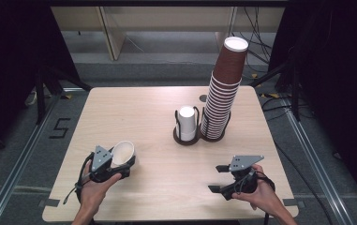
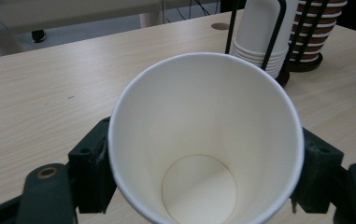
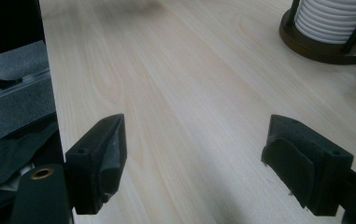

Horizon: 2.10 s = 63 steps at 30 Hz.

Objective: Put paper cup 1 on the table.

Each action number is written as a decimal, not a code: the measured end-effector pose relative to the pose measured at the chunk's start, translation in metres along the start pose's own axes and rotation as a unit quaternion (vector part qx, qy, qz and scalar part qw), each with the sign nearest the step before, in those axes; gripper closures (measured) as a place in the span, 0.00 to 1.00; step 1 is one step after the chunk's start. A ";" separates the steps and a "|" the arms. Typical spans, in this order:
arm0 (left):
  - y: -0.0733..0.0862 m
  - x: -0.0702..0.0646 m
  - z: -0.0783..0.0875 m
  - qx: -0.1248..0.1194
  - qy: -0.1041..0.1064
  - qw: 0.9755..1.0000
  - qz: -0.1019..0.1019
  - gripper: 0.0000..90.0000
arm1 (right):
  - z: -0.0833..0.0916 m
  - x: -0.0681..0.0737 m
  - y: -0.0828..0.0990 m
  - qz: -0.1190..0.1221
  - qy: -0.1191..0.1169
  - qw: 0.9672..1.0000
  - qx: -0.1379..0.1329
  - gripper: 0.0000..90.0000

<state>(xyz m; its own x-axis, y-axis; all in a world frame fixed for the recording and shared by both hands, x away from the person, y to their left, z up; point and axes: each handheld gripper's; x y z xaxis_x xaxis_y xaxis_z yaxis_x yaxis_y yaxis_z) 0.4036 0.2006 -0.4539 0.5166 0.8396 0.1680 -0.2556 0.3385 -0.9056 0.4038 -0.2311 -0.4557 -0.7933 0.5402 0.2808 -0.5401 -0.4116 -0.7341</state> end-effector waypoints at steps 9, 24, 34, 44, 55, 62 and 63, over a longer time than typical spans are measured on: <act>-0.006 0.018 -0.014 0.013 -0.017 1.000 0.010 0.26 | 0.001 -0.001 0.005 0.000 0.000 1.000 0.001 0.24; -0.019 0.042 -0.053 0.033 -0.044 0.998 0.011 0.26 | 0.003 -0.001 0.012 -0.006 0.003 1.000 0.008 0.24; -0.027 0.060 -0.080 0.050 -0.063 0.997 0.014 0.26 | 0.003 -0.001 0.013 -0.008 0.003 1.000 0.008 0.23; -0.030 0.076 -0.100 0.057 -0.081 0.995 0.013 0.26 | 0.002 -0.002 0.013 0.000 0.004 1.000 0.010 0.23; -0.030 0.093 -0.124 0.091 -0.104 0.990 0.016 0.26 | 0.001 -0.002 0.013 0.000 0.000 1.000 0.014 0.23; -0.025 0.092 -0.134 0.109 -0.107 0.988 0.014 0.25 | 0.002 -0.002 0.014 0.000 -0.002 1.000 0.014 0.22; -0.024 0.092 -0.135 0.113 -0.104 0.988 0.011 0.25 | 0.002 -0.002 0.014 0.000 -0.002 1.000 0.014 0.22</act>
<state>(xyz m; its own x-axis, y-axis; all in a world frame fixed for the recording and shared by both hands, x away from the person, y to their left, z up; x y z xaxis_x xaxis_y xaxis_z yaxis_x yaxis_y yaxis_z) 0.5673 0.2122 -0.4695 0.3351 0.9092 0.2472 -0.4534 0.3855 -0.8036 0.3974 -0.2391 -0.4652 -0.7946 0.5367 0.2838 -0.5478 -0.4321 -0.7164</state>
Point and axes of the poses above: each handheld gripper's, and its own axes: z roughly backward along the jaws, y roughly out of its underside, x roughly to its left, and after that the axes turned 12 degrees about -z, right-handed
